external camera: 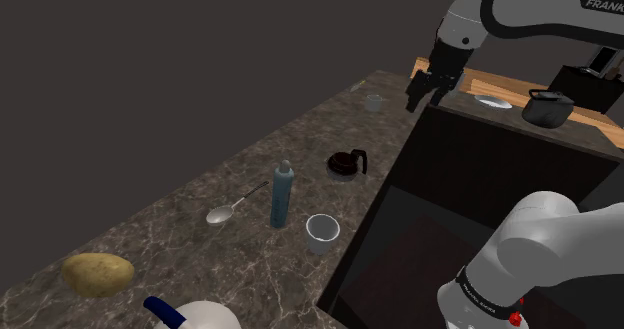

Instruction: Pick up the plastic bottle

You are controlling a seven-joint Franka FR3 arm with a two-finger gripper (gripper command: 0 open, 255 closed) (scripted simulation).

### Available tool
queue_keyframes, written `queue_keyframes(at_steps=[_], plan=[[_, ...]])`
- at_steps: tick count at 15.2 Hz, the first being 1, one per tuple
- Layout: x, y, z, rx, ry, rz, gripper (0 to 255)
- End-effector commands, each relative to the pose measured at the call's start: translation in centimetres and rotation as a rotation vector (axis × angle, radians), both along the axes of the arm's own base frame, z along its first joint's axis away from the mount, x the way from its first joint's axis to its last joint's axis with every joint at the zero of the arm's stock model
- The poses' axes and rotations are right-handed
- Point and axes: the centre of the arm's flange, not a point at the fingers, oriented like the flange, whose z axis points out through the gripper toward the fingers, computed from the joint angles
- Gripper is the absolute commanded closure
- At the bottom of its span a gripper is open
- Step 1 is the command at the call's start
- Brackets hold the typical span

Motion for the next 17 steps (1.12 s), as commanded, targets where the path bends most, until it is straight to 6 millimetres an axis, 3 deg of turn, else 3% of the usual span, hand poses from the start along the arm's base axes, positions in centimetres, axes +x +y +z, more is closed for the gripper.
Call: queue_keyframes(at_steps=[1, 17], plan=[[0.0, 0.0, 0.0, 0.000, 0.000, 0.000, 0], [10.2, 13.8, -10.9, 0.060, 0.001, 0.064, 0]])
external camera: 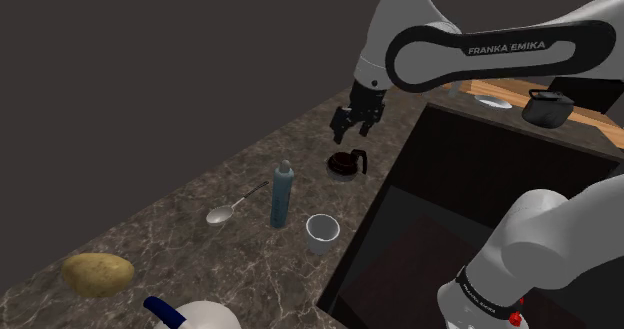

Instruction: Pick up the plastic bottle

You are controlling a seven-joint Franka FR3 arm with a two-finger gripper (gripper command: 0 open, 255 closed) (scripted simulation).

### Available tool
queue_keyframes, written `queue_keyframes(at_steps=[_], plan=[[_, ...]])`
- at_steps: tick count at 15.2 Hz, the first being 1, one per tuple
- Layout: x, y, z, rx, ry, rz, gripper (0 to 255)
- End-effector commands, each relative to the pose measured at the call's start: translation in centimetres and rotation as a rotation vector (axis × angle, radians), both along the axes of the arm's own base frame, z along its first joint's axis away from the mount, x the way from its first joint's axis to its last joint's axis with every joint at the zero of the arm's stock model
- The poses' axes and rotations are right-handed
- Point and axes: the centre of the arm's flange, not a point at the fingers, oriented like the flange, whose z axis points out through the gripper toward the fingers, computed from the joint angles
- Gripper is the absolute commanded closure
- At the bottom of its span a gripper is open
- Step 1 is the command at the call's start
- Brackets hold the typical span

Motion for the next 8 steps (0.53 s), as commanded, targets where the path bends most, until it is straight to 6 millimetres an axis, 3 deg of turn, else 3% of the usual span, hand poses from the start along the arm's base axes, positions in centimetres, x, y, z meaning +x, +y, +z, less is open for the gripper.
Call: queue_keyframes(at_steps=[1, 8], plan=[[1.1, 1.8, -1.5, 0.009, -0.001, 0.008, 0], [5.3, 8.3, -6.0, 0.035, 0.000, 0.036, 0]])
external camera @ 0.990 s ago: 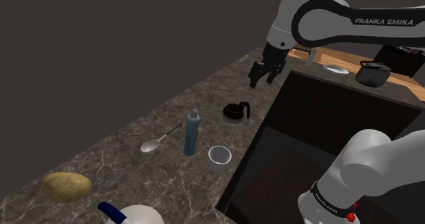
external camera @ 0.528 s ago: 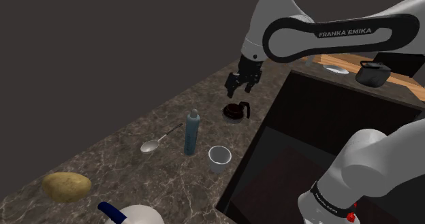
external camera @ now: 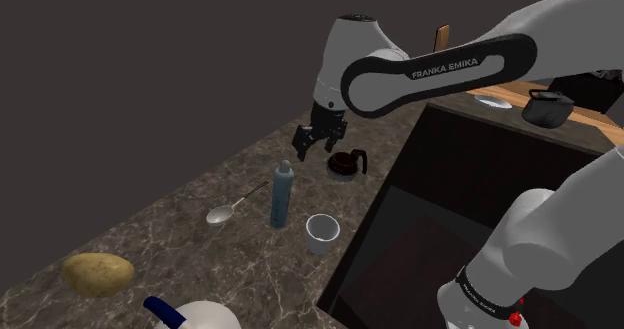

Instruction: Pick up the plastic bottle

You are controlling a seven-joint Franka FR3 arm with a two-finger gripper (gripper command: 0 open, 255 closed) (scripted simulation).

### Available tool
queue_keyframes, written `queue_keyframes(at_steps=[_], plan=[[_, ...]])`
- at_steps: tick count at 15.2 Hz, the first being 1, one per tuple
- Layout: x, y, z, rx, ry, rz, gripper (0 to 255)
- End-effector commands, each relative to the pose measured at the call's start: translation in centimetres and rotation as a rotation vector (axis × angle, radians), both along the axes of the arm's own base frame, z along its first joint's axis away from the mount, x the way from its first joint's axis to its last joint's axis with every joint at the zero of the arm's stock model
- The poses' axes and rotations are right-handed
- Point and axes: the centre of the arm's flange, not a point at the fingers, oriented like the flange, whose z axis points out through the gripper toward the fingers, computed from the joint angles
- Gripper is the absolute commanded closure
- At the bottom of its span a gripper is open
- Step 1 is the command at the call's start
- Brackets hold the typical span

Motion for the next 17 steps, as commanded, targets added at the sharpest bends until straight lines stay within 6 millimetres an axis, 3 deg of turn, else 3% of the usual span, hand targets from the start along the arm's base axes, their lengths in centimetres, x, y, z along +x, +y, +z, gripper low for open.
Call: queue_keyframes(at_steps=[1, 5, 14, 15, 17], plan=[[1.2, 2.0, -1.3, 0.009, 0.000, 0.008, 0], [3.3, 5.7, -3.7, 0.024, 0.000, 0.023, 0], [3.3, 5.7, -7.7, 0.024, 0.000, 0.023, 0], [3.4, 5.6, -7.7, 0.024, 0.000, 0.023, 255], [3.4, 5.6, -7.6, 0.024, 0.000, 0.023, 255]])
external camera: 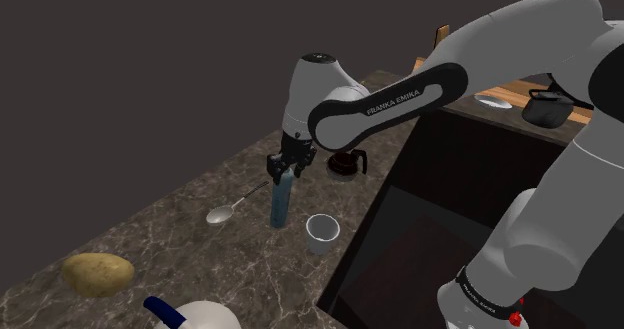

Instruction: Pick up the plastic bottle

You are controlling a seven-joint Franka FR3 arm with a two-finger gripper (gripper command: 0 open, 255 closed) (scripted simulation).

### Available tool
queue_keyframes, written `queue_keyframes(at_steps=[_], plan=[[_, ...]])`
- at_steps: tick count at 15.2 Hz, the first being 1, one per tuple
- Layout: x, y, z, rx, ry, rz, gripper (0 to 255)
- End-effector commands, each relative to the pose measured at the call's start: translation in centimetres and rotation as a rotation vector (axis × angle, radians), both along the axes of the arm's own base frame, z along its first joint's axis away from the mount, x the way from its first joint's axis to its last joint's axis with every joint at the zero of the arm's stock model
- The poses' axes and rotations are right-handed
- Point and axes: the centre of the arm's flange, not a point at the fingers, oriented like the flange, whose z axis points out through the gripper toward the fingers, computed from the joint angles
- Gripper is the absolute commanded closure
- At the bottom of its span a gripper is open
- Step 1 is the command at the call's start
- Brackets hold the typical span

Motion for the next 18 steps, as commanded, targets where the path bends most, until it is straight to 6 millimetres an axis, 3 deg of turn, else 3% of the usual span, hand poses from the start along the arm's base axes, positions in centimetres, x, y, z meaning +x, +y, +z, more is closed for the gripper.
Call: queue_keyframes(at_steps=[1, 7, 18], plan=[[0.0, 0.0, -0.1, 0.000, 0.001, 0.000, 255], [0.0, 0.0, -0.1, 0.000, 0.001, 0.000, 255], [0.0, 0.0, 5.7, 0.000, 0.001, 0.000, 255]])
